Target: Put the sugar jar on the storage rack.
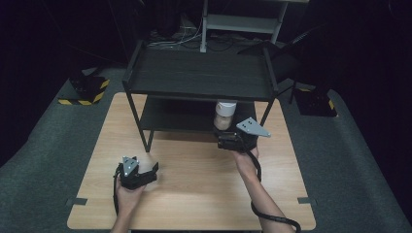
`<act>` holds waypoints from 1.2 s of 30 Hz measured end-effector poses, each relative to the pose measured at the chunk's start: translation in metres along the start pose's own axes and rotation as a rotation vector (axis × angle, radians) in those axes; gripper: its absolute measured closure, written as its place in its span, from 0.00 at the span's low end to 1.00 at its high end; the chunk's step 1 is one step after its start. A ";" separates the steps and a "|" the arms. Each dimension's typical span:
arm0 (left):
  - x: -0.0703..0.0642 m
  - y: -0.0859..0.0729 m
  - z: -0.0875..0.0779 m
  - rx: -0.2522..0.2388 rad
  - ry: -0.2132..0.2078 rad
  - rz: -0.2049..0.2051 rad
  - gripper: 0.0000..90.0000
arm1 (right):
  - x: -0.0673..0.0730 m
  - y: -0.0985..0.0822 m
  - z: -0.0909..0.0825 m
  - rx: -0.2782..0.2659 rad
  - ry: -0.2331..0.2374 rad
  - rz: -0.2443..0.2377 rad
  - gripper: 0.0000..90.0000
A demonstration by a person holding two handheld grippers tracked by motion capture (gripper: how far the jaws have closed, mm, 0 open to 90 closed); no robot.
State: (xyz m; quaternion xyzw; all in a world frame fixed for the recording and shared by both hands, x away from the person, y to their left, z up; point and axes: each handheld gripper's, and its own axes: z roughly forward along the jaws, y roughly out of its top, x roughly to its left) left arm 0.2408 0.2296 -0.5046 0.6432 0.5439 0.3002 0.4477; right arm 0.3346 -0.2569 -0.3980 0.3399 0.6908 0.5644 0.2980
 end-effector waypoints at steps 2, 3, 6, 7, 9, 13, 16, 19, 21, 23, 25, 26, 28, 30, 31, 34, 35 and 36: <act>0.000 0.000 0.000 0.000 0.001 -0.001 0.07 | 0.001 -0.001 -0.001 -0.001 0.001 0.006 0.00; 0.000 0.000 0.000 0.001 0.000 0.001 0.07 | 0.001 -0.003 -0.003 -0.003 0.003 0.010 0.00; 0.000 0.000 0.000 0.002 0.000 0.000 0.07 | 0.003 -0.007 -0.007 -0.006 0.008 0.015 0.00; 0.000 0.000 0.000 0.002 -0.001 0.000 0.07 | 0.003 -0.008 -0.009 -0.007 0.008 0.012 0.00; 0.000 0.000 0.000 0.002 -0.001 0.001 0.07 | 0.004 -0.011 -0.013 -0.009 0.011 0.014 0.00; 0.000 0.000 0.000 0.004 0.000 0.003 0.07 | 0.005 -0.020 -0.022 -0.010 0.022 0.013 0.00; -0.001 0.001 0.000 0.005 0.000 0.002 0.07 | 0.004 -0.028 -0.032 -0.011 0.033 0.019 0.00; -0.001 0.001 0.000 0.005 0.001 0.002 0.07 | 0.003 -0.036 -0.041 -0.010 0.037 0.021 0.00; -0.001 0.001 0.000 0.005 0.000 0.002 0.07 | 0.002 -0.042 -0.047 -0.004 0.035 0.028 0.00; -0.001 0.001 0.000 0.006 0.001 0.003 0.07 | 0.000 -0.048 -0.051 0.006 0.033 0.037 0.01; -0.001 0.001 0.000 0.006 0.001 0.002 0.07 | -0.001 -0.054 -0.055 0.016 0.027 0.045 0.01; -0.001 0.001 0.000 0.007 0.001 0.002 0.07 | -0.002 -0.059 -0.057 0.023 0.024 0.051 0.01; -0.001 0.001 0.000 0.007 0.001 0.002 0.07 | -0.003 -0.066 -0.061 0.034 0.018 0.061 0.01; -0.001 0.001 0.000 0.008 0.001 0.001 0.07 | -0.005 -0.074 -0.065 0.045 0.012 0.066 0.01; -0.001 0.001 0.000 0.008 0.002 0.002 0.07 | -0.006 -0.078 -0.067 0.052 0.015 0.067 0.01; -0.001 0.001 0.000 0.009 0.003 0.002 0.07 | -0.011 -0.089 -0.072 0.072 0.010 0.065 0.01; -0.001 0.001 0.000 0.009 0.004 0.001 0.07 | -0.013 -0.092 -0.074 0.082 0.005 0.070 0.01; -0.001 0.001 0.000 0.009 0.004 0.001 0.07 | -0.016 -0.096 -0.076 0.093 -0.002 0.073 0.01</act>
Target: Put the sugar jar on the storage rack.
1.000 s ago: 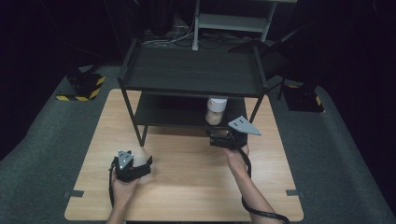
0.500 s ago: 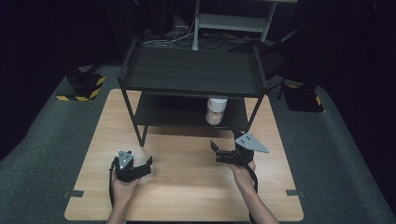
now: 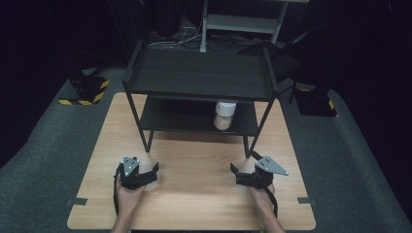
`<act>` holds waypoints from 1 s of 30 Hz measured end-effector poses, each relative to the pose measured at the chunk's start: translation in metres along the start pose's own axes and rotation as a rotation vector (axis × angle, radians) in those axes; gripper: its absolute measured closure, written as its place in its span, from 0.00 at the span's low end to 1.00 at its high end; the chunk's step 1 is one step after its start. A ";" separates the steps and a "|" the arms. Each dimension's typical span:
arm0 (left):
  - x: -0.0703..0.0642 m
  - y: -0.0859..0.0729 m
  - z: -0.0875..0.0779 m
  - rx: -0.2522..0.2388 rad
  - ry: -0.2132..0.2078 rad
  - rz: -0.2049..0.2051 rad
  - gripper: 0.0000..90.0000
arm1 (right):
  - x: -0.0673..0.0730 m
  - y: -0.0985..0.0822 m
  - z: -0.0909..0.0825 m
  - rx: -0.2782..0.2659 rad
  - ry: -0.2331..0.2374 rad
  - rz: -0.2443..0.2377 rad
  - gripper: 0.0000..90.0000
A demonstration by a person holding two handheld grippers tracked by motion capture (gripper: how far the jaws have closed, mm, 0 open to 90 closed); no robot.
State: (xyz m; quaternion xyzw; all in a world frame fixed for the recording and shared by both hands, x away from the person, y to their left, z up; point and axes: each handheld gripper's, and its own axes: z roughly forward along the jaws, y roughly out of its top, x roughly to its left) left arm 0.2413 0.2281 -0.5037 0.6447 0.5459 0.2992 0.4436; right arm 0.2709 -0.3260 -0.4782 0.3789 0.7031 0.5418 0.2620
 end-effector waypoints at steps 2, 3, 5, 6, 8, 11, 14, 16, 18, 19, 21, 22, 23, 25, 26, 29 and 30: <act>0.000 0.000 0.000 0.000 0.000 0.000 0.07 | -0.003 -0.005 -0.002 0.015 -0.017 0.004 0.01; 0.000 0.000 0.000 0.000 0.000 -0.001 0.07 | -0.006 -0.008 -0.003 0.024 -0.025 0.012 0.01; 0.000 0.000 0.000 0.000 0.000 -0.001 0.07 | -0.010 -0.014 -0.004 0.042 -0.044 0.026 0.01; 0.000 0.000 0.000 0.000 0.000 -0.001 0.07 | -0.012 -0.016 -0.005 0.047 -0.050 0.035 0.01; 0.000 0.000 0.000 0.000 0.000 -0.003 0.07 | -0.016 -0.020 -0.006 0.054 -0.059 0.047 0.01; 0.000 0.000 0.000 0.001 0.000 -0.003 0.07 | -0.020 -0.026 -0.007 0.060 -0.070 0.061 0.01; 0.000 0.000 0.000 0.001 0.001 -0.003 0.07 | -0.021 -0.030 -0.007 0.072 -0.085 0.049 0.02; 0.000 0.000 0.000 0.001 0.002 -0.003 0.07 | -0.020 -0.031 -0.006 0.065 -0.092 0.027 0.02; 0.000 0.000 0.000 0.002 0.003 -0.004 0.07 | -0.019 -0.030 -0.004 0.078 -0.098 0.021 0.03; -0.001 0.000 -0.001 0.000 0.004 -0.005 0.07 | -0.019 -0.030 -0.004 0.078 -0.099 0.020 0.03; -0.002 -0.001 -0.001 0.002 0.003 0.002 0.07 | -0.019 -0.030 -0.004 0.082 -0.103 0.025 0.03; -0.003 -0.001 -0.002 0.003 0.003 0.002 0.07 | -0.019 -0.030 -0.004 0.082 -0.104 0.030 0.03; -0.003 -0.001 -0.002 0.003 0.003 0.001 0.07 | -0.019 -0.030 -0.004 0.080 -0.105 0.033 0.03; -0.002 -0.001 -0.002 0.003 0.003 0.000 0.07 | -0.019 -0.030 -0.004 0.085 -0.106 0.033 0.03; -0.002 -0.001 -0.002 0.003 0.003 0.001 0.07 | -0.019 -0.030 -0.004 0.087 -0.106 0.028 0.03; -0.002 -0.001 -0.002 0.004 0.003 0.000 0.07 | -0.018 -0.029 -0.004 0.093 -0.108 0.023 0.03; -0.002 -0.001 -0.002 0.004 0.002 0.000 0.07 | -0.017 -0.029 -0.004 0.094 -0.108 0.024 0.03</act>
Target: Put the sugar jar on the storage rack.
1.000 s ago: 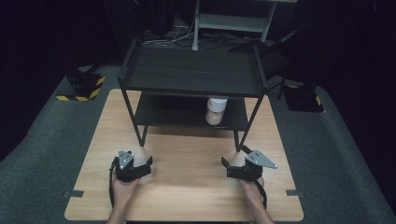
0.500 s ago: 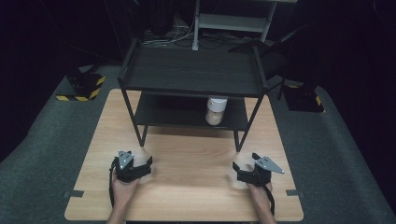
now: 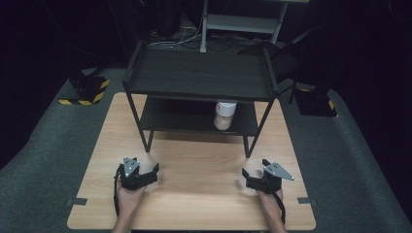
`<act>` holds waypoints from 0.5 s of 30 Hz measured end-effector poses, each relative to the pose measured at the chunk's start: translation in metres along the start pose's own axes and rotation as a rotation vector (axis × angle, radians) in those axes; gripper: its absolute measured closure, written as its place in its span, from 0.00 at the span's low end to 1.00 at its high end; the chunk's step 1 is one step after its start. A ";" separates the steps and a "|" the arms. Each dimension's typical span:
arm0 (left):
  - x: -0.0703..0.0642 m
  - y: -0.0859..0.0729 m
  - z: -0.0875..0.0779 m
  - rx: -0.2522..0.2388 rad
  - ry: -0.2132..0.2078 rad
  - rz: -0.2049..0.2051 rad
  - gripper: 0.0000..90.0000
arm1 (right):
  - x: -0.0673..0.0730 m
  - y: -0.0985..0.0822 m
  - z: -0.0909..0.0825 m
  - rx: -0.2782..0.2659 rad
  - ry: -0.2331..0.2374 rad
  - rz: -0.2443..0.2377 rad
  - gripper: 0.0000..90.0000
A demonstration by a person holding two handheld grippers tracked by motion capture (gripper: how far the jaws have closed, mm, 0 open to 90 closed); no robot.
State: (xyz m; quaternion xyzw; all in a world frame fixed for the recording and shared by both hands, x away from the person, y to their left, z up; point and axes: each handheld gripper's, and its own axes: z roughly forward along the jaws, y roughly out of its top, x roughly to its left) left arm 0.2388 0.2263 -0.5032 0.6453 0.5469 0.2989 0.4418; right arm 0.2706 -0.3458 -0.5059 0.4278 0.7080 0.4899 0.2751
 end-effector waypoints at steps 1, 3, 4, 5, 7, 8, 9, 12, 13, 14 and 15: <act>0.000 0.000 0.000 0.000 0.000 0.000 0.07 | 0.000 0.000 0.000 0.001 -0.001 0.000 0.03; 0.000 0.000 0.000 0.000 0.001 0.001 0.07 | 0.002 0.000 0.000 0.006 -0.006 -0.004 0.03; 0.000 0.000 0.000 0.000 0.001 0.000 0.07 | 0.003 0.000 0.000 0.010 -0.007 -0.010 0.03; 0.000 0.000 0.000 0.000 0.000 0.000 0.07 | 0.004 0.000 0.000 0.011 -0.006 -0.016 0.03; 0.000 0.000 0.000 0.001 0.000 0.000 0.07 | 0.004 0.001 0.000 0.016 0.002 -0.021 0.03; 0.000 0.000 0.000 0.001 0.001 0.000 0.07 | 0.004 0.001 0.000 0.017 0.003 -0.020 0.03; 0.000 0.000 0.000 0.000 0.001 0.000 0.07 | 0.004 0.001 0.000 0.017 0.004 -0.019 0.03; 0.000 0.000 0.000 0.002 0.001 -0.001 0.07 | 0.003 0.001 0.000 0.021 0.007 -0.021 0.04; 0.000 0.000 0.000 0.002 0.000 0.002 0.07 | 0.004 0.001 0.001 0.022 0.008 -0.024 0.04; 0.000 0.000 0.000 0.002 0.000 0.003 0.07 | 0.004 0.002 0.001 0.025 0.009 -0.026 0.04; 0.000 0.000 0.000 0.002 -0.002 0.002 0.07 | 0.004 0.002 0.001 0.027 0.010 -0.027 0.04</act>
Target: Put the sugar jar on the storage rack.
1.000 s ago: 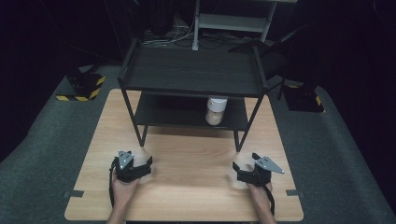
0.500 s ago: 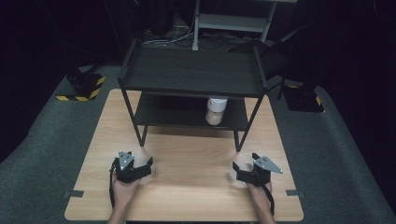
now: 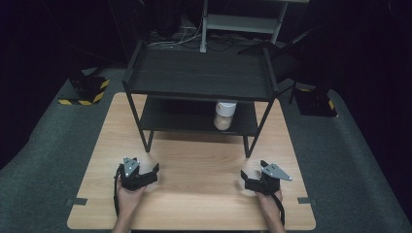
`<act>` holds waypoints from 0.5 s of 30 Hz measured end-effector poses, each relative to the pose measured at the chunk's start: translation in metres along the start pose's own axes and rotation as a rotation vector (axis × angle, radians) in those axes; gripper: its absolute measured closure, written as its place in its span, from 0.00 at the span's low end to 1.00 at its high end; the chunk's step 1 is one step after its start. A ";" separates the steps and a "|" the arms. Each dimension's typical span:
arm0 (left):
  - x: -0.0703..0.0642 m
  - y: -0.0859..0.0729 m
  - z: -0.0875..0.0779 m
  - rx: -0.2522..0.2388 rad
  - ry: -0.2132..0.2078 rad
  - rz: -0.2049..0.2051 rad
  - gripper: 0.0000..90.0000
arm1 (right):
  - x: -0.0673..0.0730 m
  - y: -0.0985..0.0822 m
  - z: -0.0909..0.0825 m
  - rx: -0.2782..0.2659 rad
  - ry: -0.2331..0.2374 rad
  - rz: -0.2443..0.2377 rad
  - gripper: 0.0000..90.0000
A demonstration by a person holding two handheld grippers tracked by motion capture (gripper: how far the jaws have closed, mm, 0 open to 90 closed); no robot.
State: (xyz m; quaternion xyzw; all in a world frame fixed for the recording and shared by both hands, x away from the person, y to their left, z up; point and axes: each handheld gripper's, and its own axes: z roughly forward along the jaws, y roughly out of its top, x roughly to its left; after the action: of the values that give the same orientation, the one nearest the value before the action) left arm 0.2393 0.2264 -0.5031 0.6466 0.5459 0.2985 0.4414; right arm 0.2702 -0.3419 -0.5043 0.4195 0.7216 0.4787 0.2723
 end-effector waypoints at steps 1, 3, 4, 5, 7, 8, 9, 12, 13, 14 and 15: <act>0.000 0.000 0.000 0.000 -0.001 0.000 0.07 | 0.000 0.000 0.000 0.001 0.001 -0.001 0.04; 0.001 0.000 0.000 -0.001 -0.003 0.000 0.07 | 0.000 0.000 0.000 0.000 0.001 -0.001 0.04; 0.000 0.000 0.000 -0.001 -0.004 0.000 0.07 | 0.000 0.000 0.000 -0.001 0.000 -0.001 0.04; 0.000 0.000 0.000 -0.001 -0.004 0.000 0.07 | 0.000 0.000 0.000 -0.002 0.000 0.000 0.04; 0.000 0.000 0.000 -0.001 -0.004 0.000 0.07 | 0.000 -0.001 0.000 -0.003 0.000 0.001 0.04; 0.000 0.000 0.000 -0.001 -0.004 0.000 0.07 | 0.000 -0.001 0.000 -0.003 -0.001 0.000 0.04; 0.001 0.000 0.000 -0.001 -0.004 0.000 0.07 | 0.000 -0.001 0.000 -0.003 0.000 0.000 0.04; 0.002 0.000 0.000 -0.004 -0.010 -0.004 0.07 | 0.000 -0.001 0.000 -0.002 0.000 -0.003 0.05; 0.002 0.000 0.000 -0.005 -0.014 -0.005 0.07 | 0.000 -0.001 0.000 -0.004 0.000 -0.002 0.05; 0.004 0.000 0.000 -0.004 -0.024 -0.006 0.07 | 0.000 -0.001 -0.001 -0.006 0.000 -0.001 0.05; 0.004 0.000 -0.001 -0.004 -0.030 -0.005 0.07 | 0.000 -0.001 -0.001 -0.008 0.000 0.000 0.05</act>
State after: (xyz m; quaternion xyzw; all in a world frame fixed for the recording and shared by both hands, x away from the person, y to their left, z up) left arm 0.2399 0.2308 -0.5029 0.6487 0.5404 0.2887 0.4515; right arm 0.2693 -0.3427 -0.5052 0.4185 0.7198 0.4815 0.2737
